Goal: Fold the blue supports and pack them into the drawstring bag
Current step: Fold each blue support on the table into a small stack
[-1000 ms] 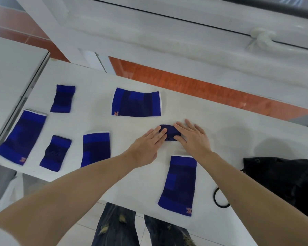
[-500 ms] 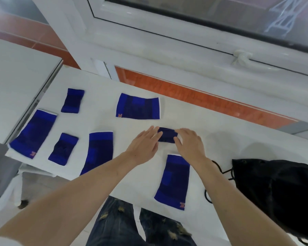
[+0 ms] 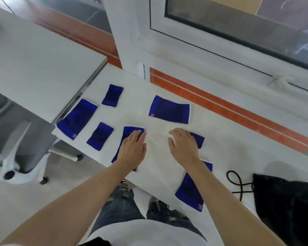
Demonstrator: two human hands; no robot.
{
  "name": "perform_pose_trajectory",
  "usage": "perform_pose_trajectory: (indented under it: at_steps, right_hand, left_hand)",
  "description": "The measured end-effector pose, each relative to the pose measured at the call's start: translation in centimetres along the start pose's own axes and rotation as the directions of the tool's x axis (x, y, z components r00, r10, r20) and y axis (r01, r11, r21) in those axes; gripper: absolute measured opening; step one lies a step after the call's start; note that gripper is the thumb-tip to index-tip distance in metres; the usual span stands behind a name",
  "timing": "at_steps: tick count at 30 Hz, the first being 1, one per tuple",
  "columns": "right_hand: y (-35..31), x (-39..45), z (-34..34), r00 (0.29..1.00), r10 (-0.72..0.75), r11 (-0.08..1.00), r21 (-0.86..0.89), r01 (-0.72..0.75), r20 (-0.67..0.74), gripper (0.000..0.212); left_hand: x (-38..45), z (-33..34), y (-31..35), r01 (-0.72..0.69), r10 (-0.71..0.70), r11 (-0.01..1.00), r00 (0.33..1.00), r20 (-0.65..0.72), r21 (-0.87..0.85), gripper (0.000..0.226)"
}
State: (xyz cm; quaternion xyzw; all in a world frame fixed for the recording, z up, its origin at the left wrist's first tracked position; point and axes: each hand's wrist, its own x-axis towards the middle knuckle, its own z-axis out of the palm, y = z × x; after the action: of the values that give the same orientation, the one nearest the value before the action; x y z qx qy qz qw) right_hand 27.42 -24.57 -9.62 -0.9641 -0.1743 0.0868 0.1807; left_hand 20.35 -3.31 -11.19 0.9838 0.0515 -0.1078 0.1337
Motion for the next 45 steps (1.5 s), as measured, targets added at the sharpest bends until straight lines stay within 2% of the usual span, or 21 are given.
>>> perform_pose_trajectory:
  at_steps: [7,12,19,26,35,40,42,45]
  right_hand:
    - [-9.1,4.4,3.7,0.993,-0.097,0.995,-0.034,0.099,0.068,0.031]
    - [-15.7,7.8,7.6,0.975,-0.141,0.989,-0.022,0.147,0.174,0.031]
    - [-22.0,12.0,12.5,0.956,-0.158,0.981,-0.07,0.18,0.248,0.031]
    - [-24.2,13.6,16.3,0.936,-0.015,1.0,-0.016,0.022,0.352,0.03]
    - [-24.3,14.3,17.6,0.949,0.054,0.994,0.077,-0.082,0.311,0.026]
    - [-24.7,14.8,15.5,0.961,0.026,0.972,0.217,-0.088,0.274,0.015]
    - [-24.7,15.4,14.1,0.964,0.01,0.947,0.308,-0.095,0.266,0.011]
    - [-24.6,16.9,12.1,0.979,-0.003,0.919,0.386,-0.077,0.204,0.012]
  left_hand:
    - [-1.5,-2.6,-9.6,0.119,-0.12,0.992,0.993,-0.01,-0.04,0.043]
    - [-2.3,-2.8,-17.6,0.306,-0.302,0.944,0.952,0.052,-0.127,0.044]
    - [-1.3,-2.1,-24.0,0.269,-0.255,0.959,0.957,0.136,-0.093,0.04]
    - [-0.6,-0.2,-26.2,0.215,-0.178,0.96,0.963,0.202,-0.179,0.045]
    - [0.2,0.2,-27.0,0.224,-0.151,0.93,0.956,0.251,-0.292,0.051]
    - [1.4,-0.8,-26.3,0.245,-0.139,0.856,0.957,0.254,-0.455,0.059]
    - [2.7,-1.8,-25.5,0.255,-0.162,0.788,0.964,0.212,-0.56,0.048]
    - [5.3,-3.2,-24.7,0.28,-0.23,0.725,0.96,0.162,-0.629,0.012]
